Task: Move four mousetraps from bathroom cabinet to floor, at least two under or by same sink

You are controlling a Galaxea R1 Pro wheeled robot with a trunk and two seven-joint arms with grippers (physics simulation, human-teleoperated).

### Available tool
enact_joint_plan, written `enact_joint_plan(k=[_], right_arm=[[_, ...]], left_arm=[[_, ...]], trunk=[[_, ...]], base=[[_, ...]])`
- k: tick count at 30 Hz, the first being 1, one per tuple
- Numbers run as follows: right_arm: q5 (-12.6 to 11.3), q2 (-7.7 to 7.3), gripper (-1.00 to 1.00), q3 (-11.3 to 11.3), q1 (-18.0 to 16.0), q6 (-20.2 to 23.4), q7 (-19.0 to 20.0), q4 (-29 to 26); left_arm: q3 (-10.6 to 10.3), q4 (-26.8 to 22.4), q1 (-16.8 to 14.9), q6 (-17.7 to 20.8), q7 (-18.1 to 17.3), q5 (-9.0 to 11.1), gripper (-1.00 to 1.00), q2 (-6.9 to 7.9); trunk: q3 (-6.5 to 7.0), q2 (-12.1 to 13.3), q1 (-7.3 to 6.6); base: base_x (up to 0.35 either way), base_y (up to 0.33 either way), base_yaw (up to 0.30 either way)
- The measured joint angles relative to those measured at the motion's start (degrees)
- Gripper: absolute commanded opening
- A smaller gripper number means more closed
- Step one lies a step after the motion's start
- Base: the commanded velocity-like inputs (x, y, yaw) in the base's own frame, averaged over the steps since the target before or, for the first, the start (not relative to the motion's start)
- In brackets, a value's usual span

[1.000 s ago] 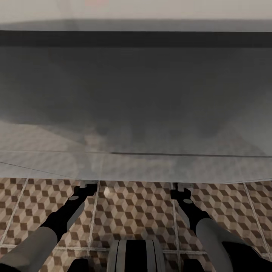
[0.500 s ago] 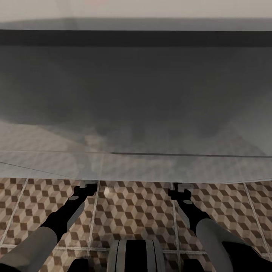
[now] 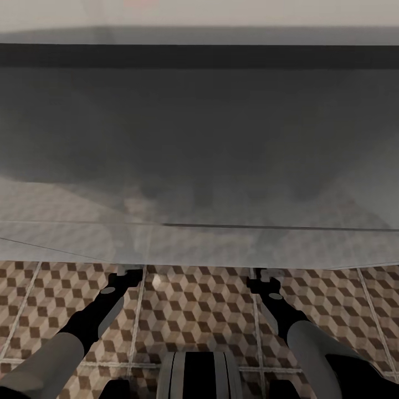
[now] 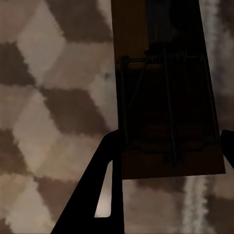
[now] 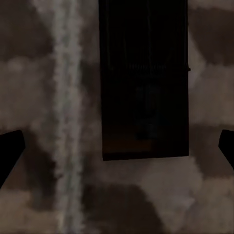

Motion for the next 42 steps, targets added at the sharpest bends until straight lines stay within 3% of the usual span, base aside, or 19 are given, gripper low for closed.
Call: enact_joint_plan(k=[19, 20, 42], right_arm=[[0.0, 0.0, 1.0, 0.0, 0.0, 0.0, 0.0, 0.0], [0.0, 0.0, 1.0, 0.0, 0.0, 0.0, 0.0, 0.0], [0.0, 0.09, 1.0, 0.0, 0.0, 0.0, 0.0, 0.0]], left_arm=[[0.0, 0.0, 0.0, -0.7, 1.9, 0.0, -1.0, -0.06], [0.0, 0.0, 0.0, -0.7, 1.9, 0.0, 1.0, -0.08], [0.0, 0.0, 0.0, -0.6, 1.9, -0.1, 1.0, -0.04]], trunk=[[0.0, 0.0, 0.0], [0.0, 0.0, 0.0], [0.0, 0.0, 0.0]], base=[[0.0, 0.0, 0.0], [0.0, 0.0, 0.0], [0.0, 0.0, 0.0]])
